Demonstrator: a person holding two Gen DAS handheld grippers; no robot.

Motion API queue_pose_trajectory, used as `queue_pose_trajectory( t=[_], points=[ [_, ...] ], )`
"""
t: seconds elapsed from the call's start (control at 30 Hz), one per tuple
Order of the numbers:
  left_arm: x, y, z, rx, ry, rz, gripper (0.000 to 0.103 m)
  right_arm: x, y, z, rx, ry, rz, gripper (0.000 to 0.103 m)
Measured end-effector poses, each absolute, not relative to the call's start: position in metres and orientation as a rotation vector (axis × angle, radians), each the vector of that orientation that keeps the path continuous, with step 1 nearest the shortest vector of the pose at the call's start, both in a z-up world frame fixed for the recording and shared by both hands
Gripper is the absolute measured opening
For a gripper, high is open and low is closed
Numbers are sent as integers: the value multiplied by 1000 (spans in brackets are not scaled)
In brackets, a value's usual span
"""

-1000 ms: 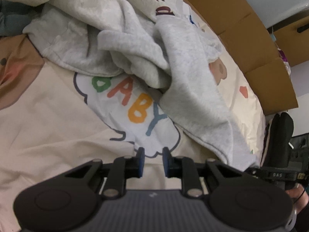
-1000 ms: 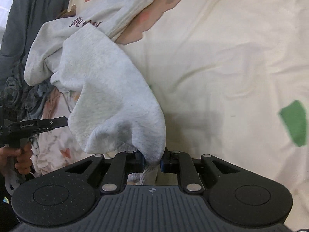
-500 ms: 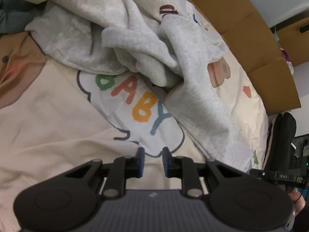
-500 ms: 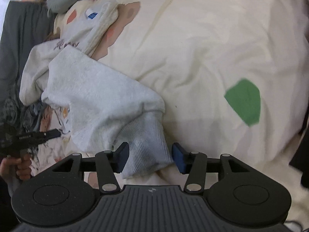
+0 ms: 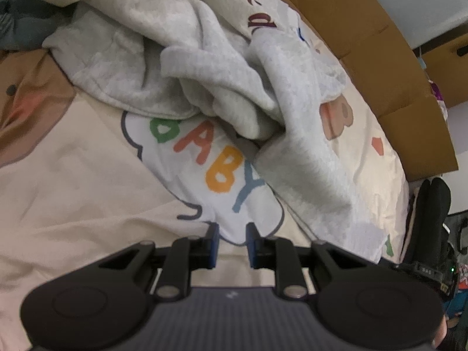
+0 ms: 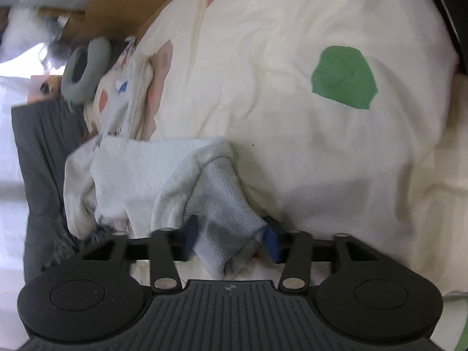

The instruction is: Fold clothes

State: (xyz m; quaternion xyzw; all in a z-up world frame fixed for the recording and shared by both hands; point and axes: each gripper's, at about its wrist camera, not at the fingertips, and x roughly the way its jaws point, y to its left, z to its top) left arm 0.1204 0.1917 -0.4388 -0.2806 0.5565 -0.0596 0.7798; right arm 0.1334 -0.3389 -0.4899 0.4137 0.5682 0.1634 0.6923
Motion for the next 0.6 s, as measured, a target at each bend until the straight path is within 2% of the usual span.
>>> queue_pose_trajectory(
  t=[0.03, 0.1, 0.27, 0.43, 0.6],
  points=[
    [121, 192, -438, -604, 1196, -123, 20, 135, -341, -491, 954, 1273, 356, 17],
    [123, 195, -436, -603, 1180, -106, 21, 136, -344, -486, 950, 1251, 342, 14],
    [126, 205, -431, -592, 1142, -53, 41, 145, -351, -450, 794, 1202, 338, 8],
    [127, 220, -428, -615, 1093, 29, 54, 154, -368, -412, 609, 1178, 233, 6],
    [132, 228, -430, -631, 1072, 74, 55, 168, -390, -377, 481, 1135, 137, 6]
  ],
)
